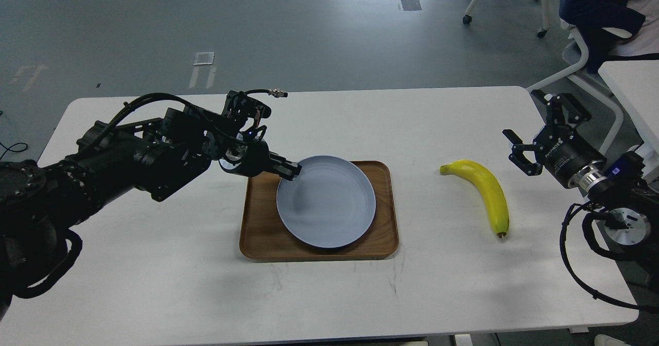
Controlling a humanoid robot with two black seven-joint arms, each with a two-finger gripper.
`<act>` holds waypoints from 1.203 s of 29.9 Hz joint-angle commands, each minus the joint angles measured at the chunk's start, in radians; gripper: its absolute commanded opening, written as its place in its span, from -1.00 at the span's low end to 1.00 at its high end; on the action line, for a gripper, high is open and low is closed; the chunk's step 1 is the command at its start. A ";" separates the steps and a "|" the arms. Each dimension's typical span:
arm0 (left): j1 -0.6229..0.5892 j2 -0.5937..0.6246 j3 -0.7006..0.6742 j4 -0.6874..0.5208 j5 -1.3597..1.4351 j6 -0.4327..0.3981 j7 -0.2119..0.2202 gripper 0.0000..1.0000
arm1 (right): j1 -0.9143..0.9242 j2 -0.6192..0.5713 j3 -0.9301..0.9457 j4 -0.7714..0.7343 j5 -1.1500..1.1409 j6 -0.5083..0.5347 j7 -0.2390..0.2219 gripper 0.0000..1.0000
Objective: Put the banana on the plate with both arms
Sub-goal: 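Release the plate and lift the left gripper away from the tray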
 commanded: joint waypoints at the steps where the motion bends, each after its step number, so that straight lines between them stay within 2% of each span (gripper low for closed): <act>1: -0.002 0.000 -0.002 0.001 -0.024 0.000 0.000 -0.39 | 0.000 0.000 0.000 0.000 0.000 0.000 0.000 1.00; 2: -0.002 0.000 -0.002 0.001 -0.031 0.000 0.000 -0.22 | 0.000 0.000 0.000 0.000 0.000 0.000 0.000 1.00; 3: -0.003 0.000 -0.002 0.001 -0.041 0.000 0.000 0.14 | 0.000 -0.002 0.000 0.000 0.000 0.000 0.000 1.00; 4: -0.005 0.000 -0.002 0.001 -0.049 0.000 0.000 0.34 | 0.000 -0.002 0.000 0.000 0.000 0.000 0.000 1.00; 5: -0.007 0.000 -0.002 0.001 -0.069 0.000 0.000 0.74 | 0.002 -0.002 0.000 0.000 0.000 0.000 0.000 1.00; 7: -0.008 0.000 -0.003 0.001 -0.104 0.000 0.000 0.92 | 0.002 -0.002 0.000 0.000 0.000 0.000 0.000 1.00; 12: -0.019 0.011 -0.014 0.001 -0.256 0.000 0.000 0.95 | 0.008 -0.018 0.000 0.003 0.000 0.000 0.000 1.00; 16: -0.086 0.044 -0.017 -0.001 -0.548 0.000 0.000 0.95 | 0.034 -0.075 -0.021 0.027 -0.047 0.000 0.000 1.00; 21: -0.111 0.136 -0.023 -0.010 -1.091 0.000 0.000 0.95 | 0.178 -0.190 -0.092 0.077 -0.254 0.000 0.000 1.00; 25: -0.109 0.184 -0.060 -0.011 -1.305 0.000 0.000 0.95 | 0.349 -0.248 -0.216 0.112 -0.418 0.000 0.000 1.00; 31: -0.051 0.270 -0.266 -0.013 -1.344 0.000 0.000 0.95 | 0.592 -0.236 -0.500 0.129 -0.676 0.000 0.000 1.00; 36: -0.002 0.311 -0.368 -0.013 -1.345 0.000 0.000 0.95 | 0.690 -0.172 -0.690 0.129 -0.917 0.000 0.000 1.00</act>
